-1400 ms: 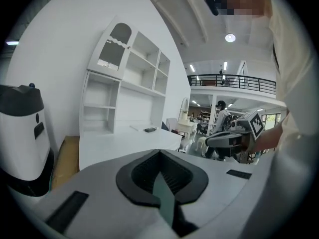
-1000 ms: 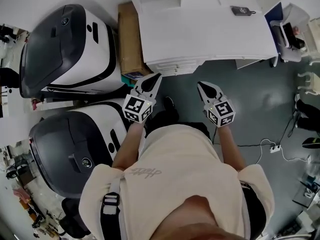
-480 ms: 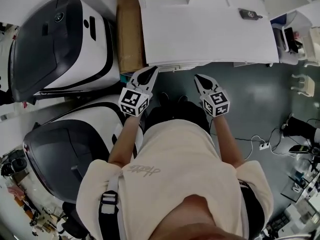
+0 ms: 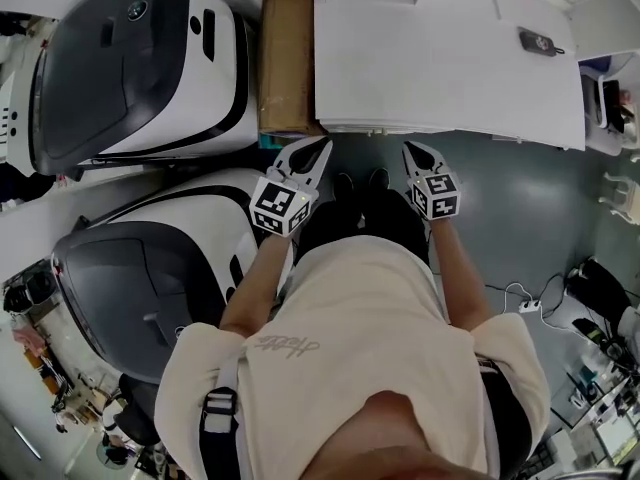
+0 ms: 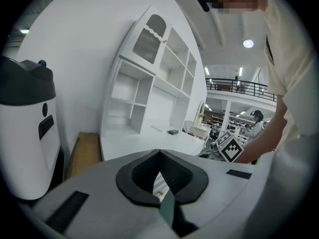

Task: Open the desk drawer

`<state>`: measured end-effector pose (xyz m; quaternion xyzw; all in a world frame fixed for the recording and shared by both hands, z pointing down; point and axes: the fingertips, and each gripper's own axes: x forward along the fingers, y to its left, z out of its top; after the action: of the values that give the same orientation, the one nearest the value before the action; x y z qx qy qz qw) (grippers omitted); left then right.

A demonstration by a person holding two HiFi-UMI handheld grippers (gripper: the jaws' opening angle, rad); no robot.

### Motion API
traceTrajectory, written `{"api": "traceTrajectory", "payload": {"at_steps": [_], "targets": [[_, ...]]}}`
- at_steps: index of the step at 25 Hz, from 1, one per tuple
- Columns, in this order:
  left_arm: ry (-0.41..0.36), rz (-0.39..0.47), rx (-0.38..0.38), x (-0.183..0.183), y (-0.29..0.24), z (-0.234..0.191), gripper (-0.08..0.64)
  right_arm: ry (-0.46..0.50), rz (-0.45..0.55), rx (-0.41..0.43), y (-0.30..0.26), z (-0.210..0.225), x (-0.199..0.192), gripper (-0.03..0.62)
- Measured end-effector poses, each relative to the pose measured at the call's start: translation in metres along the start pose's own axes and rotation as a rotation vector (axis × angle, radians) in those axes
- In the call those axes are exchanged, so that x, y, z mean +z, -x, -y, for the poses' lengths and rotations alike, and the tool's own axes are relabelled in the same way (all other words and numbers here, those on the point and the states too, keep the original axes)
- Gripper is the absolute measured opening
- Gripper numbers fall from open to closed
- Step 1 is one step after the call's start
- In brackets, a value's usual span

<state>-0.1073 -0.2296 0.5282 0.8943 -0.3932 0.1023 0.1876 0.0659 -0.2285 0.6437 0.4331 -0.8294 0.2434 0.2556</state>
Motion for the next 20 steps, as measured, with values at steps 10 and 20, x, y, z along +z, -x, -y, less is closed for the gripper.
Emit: {"api": "traceTrajectory", "payload": {"at_steps": [10,20], "targets": [[0.1,-0.104,0.047,-0.054,-0.054,-0.01,0.0,-0.016,-0.13,0.031,-0.062,0.043,-0.057,-0.005],[0.134,-0.217,0.047,-0.097,-0.08,0.005,0.0,-0.023,-0.249,0.136,-0.115,0.04,-0.113,-0.005]]}}
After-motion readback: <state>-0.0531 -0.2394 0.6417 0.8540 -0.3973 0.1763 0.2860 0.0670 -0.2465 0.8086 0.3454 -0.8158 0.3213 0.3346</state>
